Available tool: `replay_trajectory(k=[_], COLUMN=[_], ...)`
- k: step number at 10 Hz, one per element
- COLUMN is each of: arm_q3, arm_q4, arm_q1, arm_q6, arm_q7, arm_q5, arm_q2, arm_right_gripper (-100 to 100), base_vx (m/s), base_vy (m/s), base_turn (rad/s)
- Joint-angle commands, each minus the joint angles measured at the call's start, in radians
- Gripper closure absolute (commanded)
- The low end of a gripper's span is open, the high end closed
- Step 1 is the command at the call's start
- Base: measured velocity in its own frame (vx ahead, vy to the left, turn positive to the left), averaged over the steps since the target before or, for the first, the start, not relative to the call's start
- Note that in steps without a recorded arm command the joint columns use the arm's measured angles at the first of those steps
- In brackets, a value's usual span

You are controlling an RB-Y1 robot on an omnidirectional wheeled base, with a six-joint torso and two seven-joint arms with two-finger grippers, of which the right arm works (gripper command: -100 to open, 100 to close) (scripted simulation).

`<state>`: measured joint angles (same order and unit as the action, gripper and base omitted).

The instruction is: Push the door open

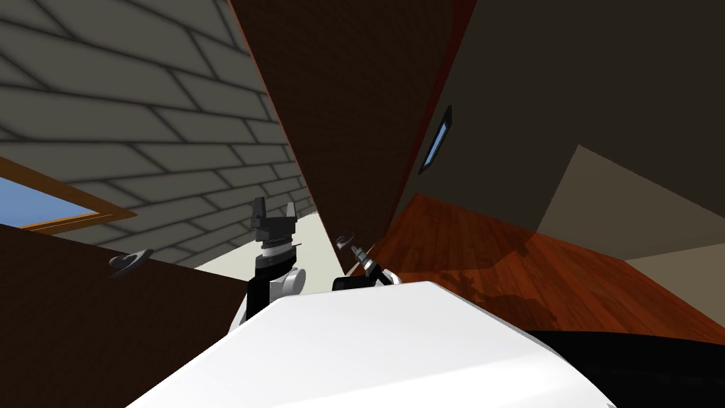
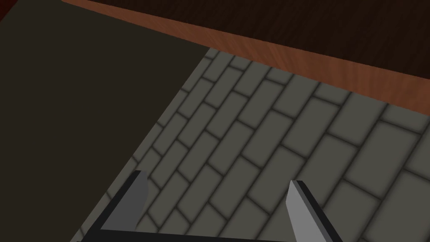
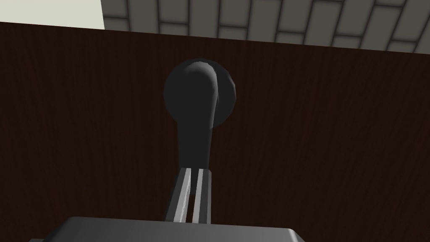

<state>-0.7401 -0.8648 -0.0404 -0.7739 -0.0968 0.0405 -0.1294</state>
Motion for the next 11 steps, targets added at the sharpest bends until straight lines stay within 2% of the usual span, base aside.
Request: replay_trajectory(k=[1, 5, 11], arm_q3=[0.006, 0.018, 0.035], arm_q4=[-0.001, -0.007, 0.017], arm_q1=[0.0, -0.001, -0.003], arm_q6=[0.006, 0.018, 0.001], arm_q7=[0.002, 0.003, 0.016], arm_q5=[0.001, 0.004, 0.004], arm_q2=[0.0, -0.002, 0.013], arm_right_gripper=[-100, -100, -100], base_vx=[-0.168, -0.158, 0.156], base_vy=[-0.071, -0.061, 0.129], base_turn=[-0.049, -0.046, 0.027])
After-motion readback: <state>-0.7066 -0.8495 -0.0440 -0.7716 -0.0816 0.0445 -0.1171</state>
